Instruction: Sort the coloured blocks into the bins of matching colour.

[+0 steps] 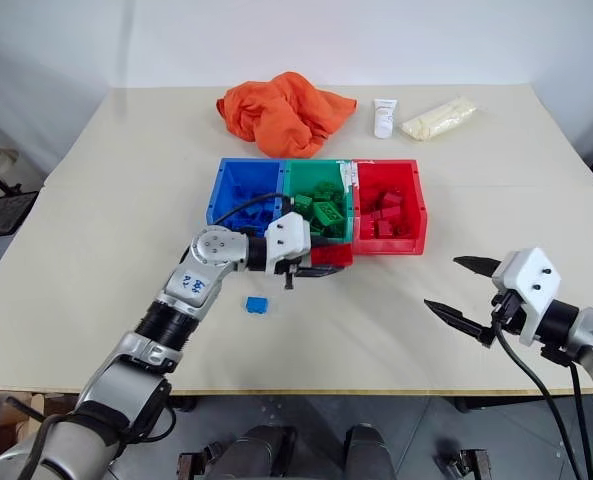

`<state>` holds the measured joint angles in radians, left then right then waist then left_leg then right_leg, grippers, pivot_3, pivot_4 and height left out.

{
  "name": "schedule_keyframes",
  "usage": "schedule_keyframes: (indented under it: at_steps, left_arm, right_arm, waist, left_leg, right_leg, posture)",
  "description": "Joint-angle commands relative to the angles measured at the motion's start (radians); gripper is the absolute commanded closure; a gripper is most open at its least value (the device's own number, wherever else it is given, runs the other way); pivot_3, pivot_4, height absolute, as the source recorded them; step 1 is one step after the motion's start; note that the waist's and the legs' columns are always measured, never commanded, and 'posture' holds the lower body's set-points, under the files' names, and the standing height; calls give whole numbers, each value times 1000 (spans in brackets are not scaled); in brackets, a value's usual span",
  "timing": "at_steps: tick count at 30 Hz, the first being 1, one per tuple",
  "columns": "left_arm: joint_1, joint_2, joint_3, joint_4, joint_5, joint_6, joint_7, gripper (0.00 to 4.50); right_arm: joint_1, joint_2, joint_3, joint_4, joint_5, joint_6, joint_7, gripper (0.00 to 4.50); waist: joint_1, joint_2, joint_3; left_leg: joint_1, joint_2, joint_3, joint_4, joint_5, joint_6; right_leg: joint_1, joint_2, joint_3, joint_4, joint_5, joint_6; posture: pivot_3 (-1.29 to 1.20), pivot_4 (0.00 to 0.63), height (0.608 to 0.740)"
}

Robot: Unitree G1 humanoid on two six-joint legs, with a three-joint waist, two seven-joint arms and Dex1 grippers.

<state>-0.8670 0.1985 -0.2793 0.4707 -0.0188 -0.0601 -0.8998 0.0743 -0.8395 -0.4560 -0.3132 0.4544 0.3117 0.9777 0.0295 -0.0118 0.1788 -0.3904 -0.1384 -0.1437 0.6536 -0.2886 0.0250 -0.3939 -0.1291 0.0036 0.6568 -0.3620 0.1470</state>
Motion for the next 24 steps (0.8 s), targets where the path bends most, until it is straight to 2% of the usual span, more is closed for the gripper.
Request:
schedule_keyframes:
  at_steps: [1,3,7,12,13,16,20,24]
  left_arm:
    - [-119,-58,21,125,34,-90,94,2998]
    - [-213,-101,28,264,58,-154,158,2998]
    - [-387,-163,39,539,116,-247,310,1689]
    - [-494,-208,67,715,144,-327,418,148]
    - [-503,-210,69,732,150,-336,428,27]
    - [-504,-199,82,741,152,-386,417,27]
    - [-463,-159,116,695,111,-405,295,27]
    - [-349,-81,149,537,28,-380,77,27]
  right_arm:
    - [16,13,-52,-50,23,-6,-31,0]
    - [28,23,-58,-69,25,-5,-49,0]
    - [58,42,-67,-111,31,0,-78,0]
    - [87,54,-69,-138,28,-3,-105,0]
    - [89,54,-68,-141,28,-3,-108,0]
    - [87,52,-63,-142,30,-2,-115,0]
    - [43,37,-28,-103,23,-12,-101,0]
    - [-33,23,24,-50,20,-18,-65,0]
  waist:
    - [0,-1,1]
    - [-1,-2,1]
    - [-1,-6,3]
    - [-3,-8,5]
    - [-2,-8,5]
    - [-4,-10,6]
    - [-5,-10,6]
    - [-10,-10,6]
  left_leg:
    - [0,0,0,0,0,0]
    - [0,0,1,0,0,0]
    - [0,-1,2,0,0,1]
    - [0,-1,4,-1,0,2]
    - [0,-1,4,-1,0,2]
    - [0,-1,5,-1,0,2]
    - [0,-1,5,-1,0,2]
    - [0,-1,5,-1,0,2]
  right_leg:
    - [0,0,0,0,0,0]
    - [0,0,0,0,0,0]
    - [0,0,0,0,0,1]
    - [-1,0,1,0,0,2]
    - [-1,0,1,0,1,2]
    - [-2,0,2,1,1,2]
    - [-3,0,3,2,1,2]
    - [-3,0,3,3,1,2]
  posture:
    - [0,150,740]
    - [0,150,740]
    - [0,150,740]
    - [0,150,740]
    - [0,150,740]
    - [0,150,740]
    - [0,150,740]
    - [0,150,740]
